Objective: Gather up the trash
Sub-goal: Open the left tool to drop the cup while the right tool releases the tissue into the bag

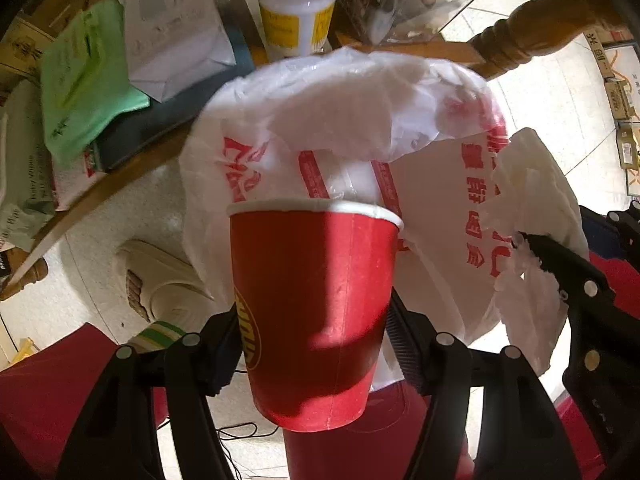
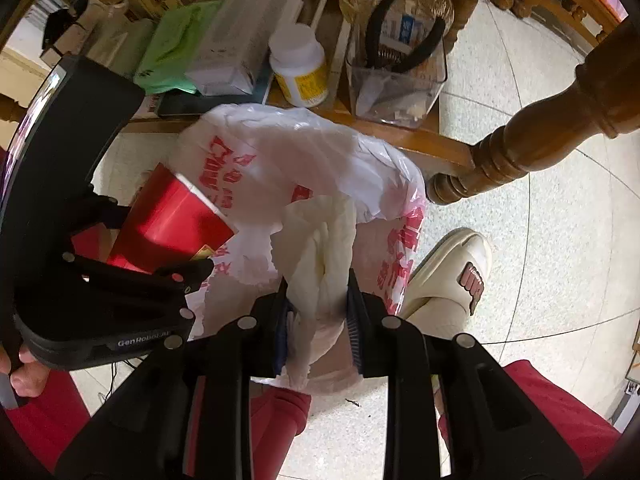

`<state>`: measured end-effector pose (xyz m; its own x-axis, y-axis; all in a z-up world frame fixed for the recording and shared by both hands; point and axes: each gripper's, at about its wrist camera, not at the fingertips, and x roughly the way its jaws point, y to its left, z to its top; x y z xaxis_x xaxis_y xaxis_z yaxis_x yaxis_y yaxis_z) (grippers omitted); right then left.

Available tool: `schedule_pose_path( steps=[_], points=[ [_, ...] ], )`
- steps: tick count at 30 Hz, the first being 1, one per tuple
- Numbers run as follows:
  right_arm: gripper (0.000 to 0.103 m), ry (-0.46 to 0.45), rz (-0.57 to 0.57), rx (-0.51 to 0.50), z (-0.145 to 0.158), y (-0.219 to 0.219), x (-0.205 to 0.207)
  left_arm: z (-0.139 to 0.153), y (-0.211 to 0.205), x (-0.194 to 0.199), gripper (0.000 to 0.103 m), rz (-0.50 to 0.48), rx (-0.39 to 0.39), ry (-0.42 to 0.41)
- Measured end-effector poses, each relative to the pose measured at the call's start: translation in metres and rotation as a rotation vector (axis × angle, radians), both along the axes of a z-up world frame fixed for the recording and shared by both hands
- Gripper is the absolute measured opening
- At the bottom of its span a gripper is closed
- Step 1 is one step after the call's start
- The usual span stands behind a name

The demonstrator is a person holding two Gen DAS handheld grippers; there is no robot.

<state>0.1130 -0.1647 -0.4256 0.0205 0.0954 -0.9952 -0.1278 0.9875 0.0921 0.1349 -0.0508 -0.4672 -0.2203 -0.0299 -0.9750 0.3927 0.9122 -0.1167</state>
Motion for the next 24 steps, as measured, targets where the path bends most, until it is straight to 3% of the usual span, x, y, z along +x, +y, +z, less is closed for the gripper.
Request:
schedule_pose_path(
  steps=[11,20,24],
  points=[
    [0.024,0.062,0.001,0.017,-0.022,0.003,0.010,-0.022,0.002,0.006,0.063,0.042,-0.002,0.072],
    [0.025,0.074,0.005,0.017,-0.031,0.006,0.013,-0.023,0.003,0.009,0.063,0.054,-0.001,0.072],
    [0.035,0.071,0.006,0.014,-0.033,0.008,0.013,-0.025,0.004,0.008,0.067,0.049,0.012,0.073]
  ],
)
